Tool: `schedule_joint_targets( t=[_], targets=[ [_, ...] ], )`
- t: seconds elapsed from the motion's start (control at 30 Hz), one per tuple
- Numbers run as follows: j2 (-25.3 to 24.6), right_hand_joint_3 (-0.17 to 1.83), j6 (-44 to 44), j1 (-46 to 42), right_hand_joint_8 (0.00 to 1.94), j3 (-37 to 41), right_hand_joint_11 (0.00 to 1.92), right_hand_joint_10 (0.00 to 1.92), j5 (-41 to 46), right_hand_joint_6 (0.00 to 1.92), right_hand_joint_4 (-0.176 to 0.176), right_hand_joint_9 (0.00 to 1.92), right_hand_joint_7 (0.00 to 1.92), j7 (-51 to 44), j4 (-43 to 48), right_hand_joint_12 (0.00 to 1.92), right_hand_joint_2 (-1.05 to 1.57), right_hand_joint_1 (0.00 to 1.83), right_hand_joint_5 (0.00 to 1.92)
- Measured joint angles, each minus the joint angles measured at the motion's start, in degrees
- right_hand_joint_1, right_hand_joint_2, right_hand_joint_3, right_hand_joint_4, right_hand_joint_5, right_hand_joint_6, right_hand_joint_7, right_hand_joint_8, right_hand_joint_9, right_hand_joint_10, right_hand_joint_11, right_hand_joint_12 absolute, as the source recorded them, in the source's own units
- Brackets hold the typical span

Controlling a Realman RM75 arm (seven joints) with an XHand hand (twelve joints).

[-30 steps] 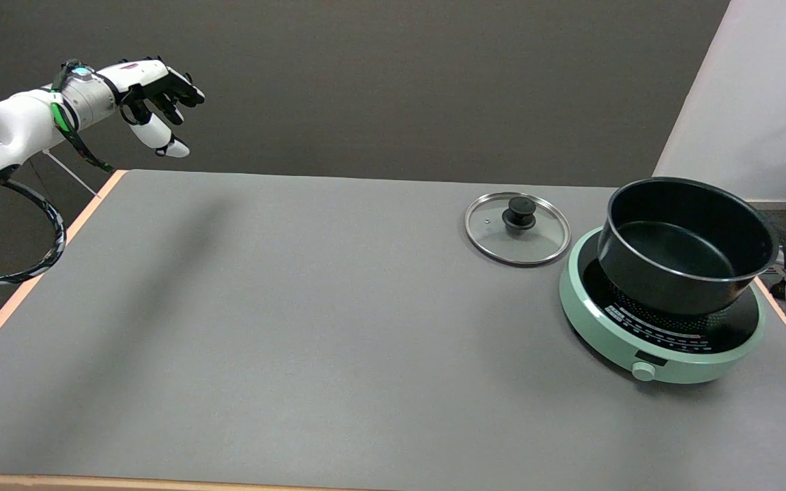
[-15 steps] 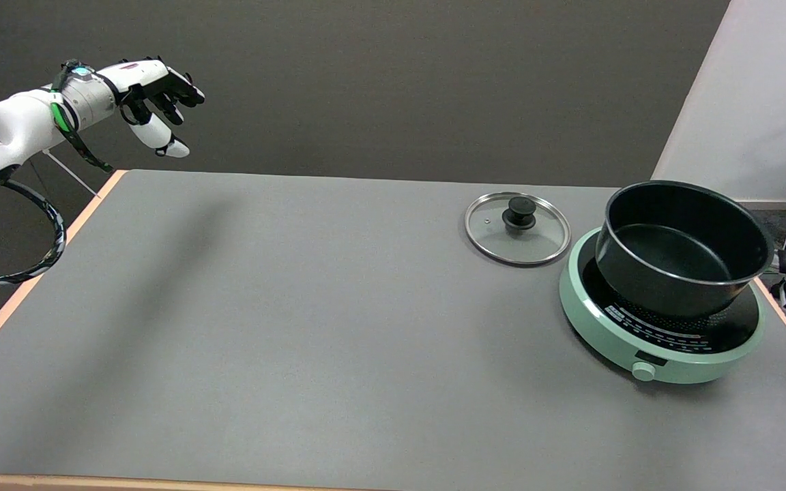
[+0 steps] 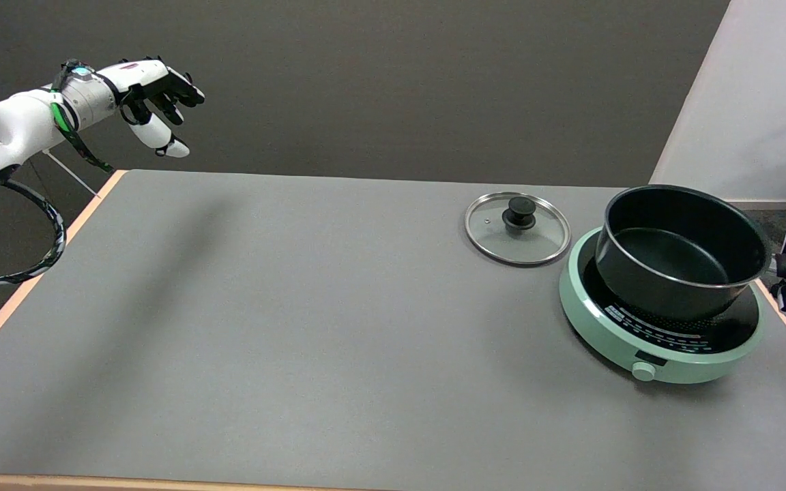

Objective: Place the pot onto the induction cooker.

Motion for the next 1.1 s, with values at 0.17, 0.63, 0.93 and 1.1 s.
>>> schedule_joint_targets(
  t=[0.17,0.63,0.93,1.1],
  targets=[
    [0.22,1.57,0.07,0.21,1.84,-0.46,1.84,1.84,-0.01,1.84,-0.071,1.84,1.84,0.02,-0.35,1.84,0.38,1.25,1.84],
    [0.85,1.55,0.26,0.86,1.84,-1.60,1.84,1.84,-0.03,1.84,-0.071,1.84,1.84,0.06,-1.39,1.84,0.39,1.25,1.84],
    [1.02,1.51,0.32,1.04,1.84,-2.02,1.84,1.84,-0.24,1.84,-0.070,1.84,1.84,0.06,-1.75,1.84,0.41,1.25,1.84],
    [1.06,1.49,0.93,1.08,1.84,-2.29,1.84,1.84,-0.35,1.84,-0.069,1.84,1.84,0.06,-1.95,1.84,0.41,1.25,1.84]
  ],
)
